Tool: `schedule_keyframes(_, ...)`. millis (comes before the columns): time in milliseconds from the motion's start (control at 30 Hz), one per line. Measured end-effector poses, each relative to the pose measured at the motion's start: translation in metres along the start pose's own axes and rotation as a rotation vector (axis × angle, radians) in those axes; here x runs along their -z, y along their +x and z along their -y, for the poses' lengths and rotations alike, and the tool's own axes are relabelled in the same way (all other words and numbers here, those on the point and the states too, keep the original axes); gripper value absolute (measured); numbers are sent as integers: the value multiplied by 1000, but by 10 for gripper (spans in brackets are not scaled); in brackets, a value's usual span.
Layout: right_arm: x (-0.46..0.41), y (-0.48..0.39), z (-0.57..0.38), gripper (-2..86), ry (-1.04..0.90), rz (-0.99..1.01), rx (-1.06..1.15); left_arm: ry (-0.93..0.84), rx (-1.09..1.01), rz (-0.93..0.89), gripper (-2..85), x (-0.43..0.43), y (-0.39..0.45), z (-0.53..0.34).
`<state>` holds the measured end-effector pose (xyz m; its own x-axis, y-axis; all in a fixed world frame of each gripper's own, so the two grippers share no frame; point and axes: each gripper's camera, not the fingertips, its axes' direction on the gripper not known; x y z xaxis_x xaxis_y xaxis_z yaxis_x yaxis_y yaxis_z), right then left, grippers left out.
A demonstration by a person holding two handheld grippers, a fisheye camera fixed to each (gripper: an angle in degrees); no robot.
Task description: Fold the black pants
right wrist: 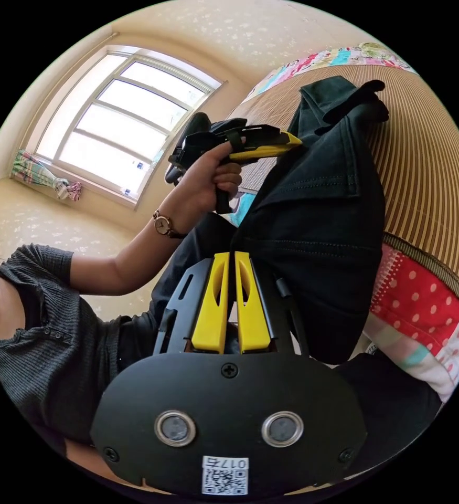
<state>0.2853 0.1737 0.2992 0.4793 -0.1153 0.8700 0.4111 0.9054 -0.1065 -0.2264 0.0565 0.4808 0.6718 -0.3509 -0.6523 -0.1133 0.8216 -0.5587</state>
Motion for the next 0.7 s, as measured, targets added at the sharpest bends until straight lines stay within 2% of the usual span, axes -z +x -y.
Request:
schedule_keyframes(100, 11, -12, 5, 24, 19, -6, 48, -67, -24, -56, -1, -1, 2, 15)
schedule_keyframes(300, 10, -25, 9, 22, -42, -126, 100, 52, -106, -88, -9, 45, 3, 3)
schedule_keyframes(500, 10, -32, 18, 21, -25, -97, 113, 96, -84, -168, -10, 57, -11, -3)
schedule_keyframes(600, 2, -34, 22, 21, -46, -104, 114, 186, -198, -101, -10, 76, -5, -18)
schedule_keyframes(700, -46, -4, 27, 20, -211, -198, 23, 156, -71, 46, -10, 63, -38, -33)
